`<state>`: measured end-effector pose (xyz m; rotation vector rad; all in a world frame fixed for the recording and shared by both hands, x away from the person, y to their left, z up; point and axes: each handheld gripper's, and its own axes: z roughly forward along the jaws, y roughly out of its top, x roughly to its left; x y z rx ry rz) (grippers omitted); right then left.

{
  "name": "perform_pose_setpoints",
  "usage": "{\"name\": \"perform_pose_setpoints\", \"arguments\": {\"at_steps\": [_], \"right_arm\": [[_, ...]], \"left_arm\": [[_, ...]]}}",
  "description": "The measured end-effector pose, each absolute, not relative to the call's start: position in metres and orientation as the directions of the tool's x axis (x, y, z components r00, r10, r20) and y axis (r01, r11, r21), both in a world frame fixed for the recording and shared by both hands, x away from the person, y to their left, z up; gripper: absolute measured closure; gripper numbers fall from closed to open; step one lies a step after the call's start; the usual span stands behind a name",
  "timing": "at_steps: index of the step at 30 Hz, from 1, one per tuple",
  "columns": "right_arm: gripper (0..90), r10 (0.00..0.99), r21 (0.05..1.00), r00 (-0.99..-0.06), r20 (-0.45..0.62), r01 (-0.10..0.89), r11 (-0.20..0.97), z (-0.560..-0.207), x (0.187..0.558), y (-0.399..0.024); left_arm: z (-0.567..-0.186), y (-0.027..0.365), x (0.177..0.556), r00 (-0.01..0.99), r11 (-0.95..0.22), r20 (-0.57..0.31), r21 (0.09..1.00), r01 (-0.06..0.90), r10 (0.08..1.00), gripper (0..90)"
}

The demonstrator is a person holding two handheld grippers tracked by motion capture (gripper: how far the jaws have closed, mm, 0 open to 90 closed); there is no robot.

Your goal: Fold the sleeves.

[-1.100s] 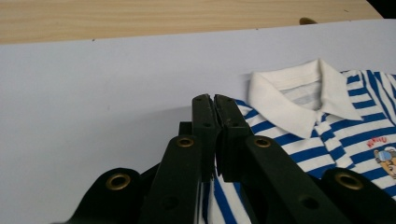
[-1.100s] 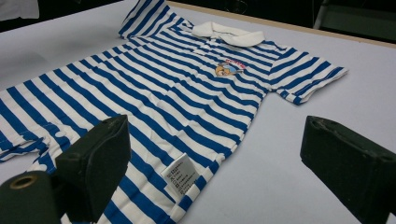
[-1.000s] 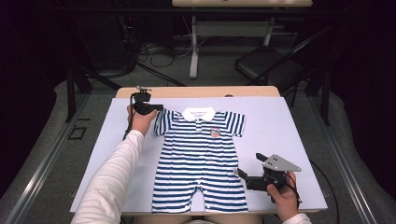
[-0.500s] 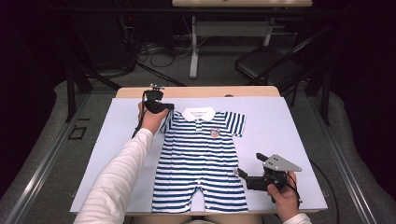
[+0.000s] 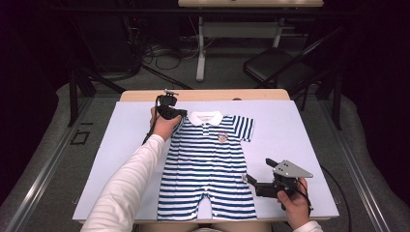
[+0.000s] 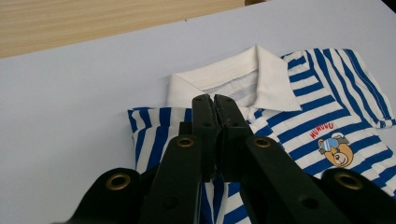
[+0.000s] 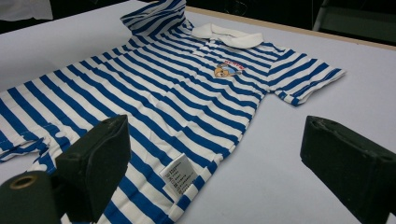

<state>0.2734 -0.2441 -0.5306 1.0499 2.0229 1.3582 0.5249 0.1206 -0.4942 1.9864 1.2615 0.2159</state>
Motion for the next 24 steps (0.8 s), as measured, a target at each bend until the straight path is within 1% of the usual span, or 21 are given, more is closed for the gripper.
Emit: {"name": "perform_pose_setpoints", "arguments": {"at_steps": [13,24], "right_arm": [[8.5,0.808,0.921,-0.589,0.021,0.326,0.214,-0.53,0.273,-0.245],[8.5,0.807,0.92,-0.59,0.021,0.327,0.216,-0.53,0.273,-0.245]], "left_arm": [[-0.509,0.104,0.522,0.529,-0.284,-0.21,0.655,0.7,0.822,88.0],[-0.518,0.092,0.52,0.541,-0.301,-0.211,0.643,0.704,0.814,88.0]]}}
